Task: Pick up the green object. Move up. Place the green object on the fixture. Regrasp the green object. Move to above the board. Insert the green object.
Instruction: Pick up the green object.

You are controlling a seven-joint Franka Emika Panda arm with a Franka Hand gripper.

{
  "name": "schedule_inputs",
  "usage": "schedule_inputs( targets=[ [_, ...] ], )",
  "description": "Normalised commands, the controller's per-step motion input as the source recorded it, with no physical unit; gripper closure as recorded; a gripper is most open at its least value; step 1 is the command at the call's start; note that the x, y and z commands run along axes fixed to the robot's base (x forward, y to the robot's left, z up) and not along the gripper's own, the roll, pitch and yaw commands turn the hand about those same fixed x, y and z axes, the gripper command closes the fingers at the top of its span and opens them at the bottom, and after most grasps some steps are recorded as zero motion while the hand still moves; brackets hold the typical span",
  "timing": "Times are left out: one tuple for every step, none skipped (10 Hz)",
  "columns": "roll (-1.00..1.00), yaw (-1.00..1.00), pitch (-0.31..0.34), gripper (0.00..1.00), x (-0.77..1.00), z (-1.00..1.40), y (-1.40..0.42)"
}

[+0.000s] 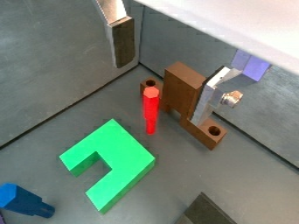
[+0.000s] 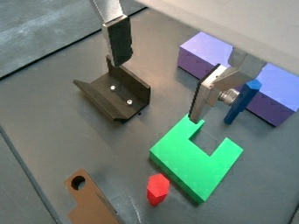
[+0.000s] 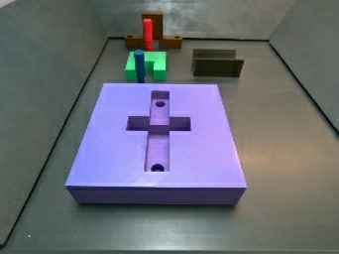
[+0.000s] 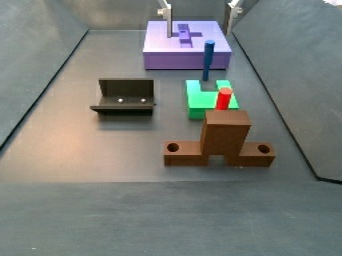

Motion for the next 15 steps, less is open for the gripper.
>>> schedule_inputs(
  targets=[
    [0.00, 0.00, 0.000, 0.00, 0.00, -0.05, -0.06],
    [0.00, 0.00, 0.000, 0.00, 0.00, 0.00, -0.03],
    [-0.04, 0.00, -0.014, 0.00, 0.00, -0.09, -0.13],
    [-0.15, 0.00, -0.080, 0.00, 0.10, -0.35, -0.55],
    [-0.25, 0.00, -0.131, 0.00, 0.11, -0.49, -0.53],
    [-0.26, 0.00, -0.140, 0.00, 0.13, -0.47, -0.53],
    [-0.25, 0.00, -0.140, 0.00, 0.11, -0.48, -0.52],
    [-0.20, 0.00, -0.139, 0.00, 0.08, -0.58, -0.45],
    [-0.15, 0.00, -0.166, 0.00, 0.08, -0.69, -0.35],
    [-0.08, 0.00, -0.210, 0.00, 0.07, -0.77, -0.30],
    [0.00, 0.00, -0.149, 0.00, 0.07, -0.99, -0.22],
    [0.16, 0.01, -0.100, 0.00, 0.00, -0.94, -0.19],
    [0.27, 0.07, -0.033, 0.00, -0.01, -0.78, -0.17],
    [0.26, 0.00, 0.000, 0.00, 0.00, -0.67, -0.10],
    [0.19, 0.00, 0.000, 0.00, -0.03, -0.67, -0.05]
  ],
)
